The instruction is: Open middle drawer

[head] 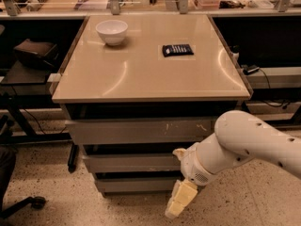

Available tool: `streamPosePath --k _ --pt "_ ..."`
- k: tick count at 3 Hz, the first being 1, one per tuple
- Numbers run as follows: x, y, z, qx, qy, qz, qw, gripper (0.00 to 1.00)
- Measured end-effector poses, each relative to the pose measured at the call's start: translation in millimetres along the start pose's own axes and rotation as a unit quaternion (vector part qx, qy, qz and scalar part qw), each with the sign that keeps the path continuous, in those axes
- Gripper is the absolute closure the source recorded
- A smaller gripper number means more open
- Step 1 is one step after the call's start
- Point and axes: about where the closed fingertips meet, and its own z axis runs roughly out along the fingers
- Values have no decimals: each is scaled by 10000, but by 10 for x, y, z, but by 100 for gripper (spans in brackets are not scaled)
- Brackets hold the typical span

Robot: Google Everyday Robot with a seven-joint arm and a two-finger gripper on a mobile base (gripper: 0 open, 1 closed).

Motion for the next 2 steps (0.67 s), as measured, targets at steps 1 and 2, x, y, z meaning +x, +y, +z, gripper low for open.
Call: streamPosePath --k 1,2 --pt "65 -373 36 730 -425 357 9958 0" --pt "21 -563 -14 1112 -553 376 9915 0"
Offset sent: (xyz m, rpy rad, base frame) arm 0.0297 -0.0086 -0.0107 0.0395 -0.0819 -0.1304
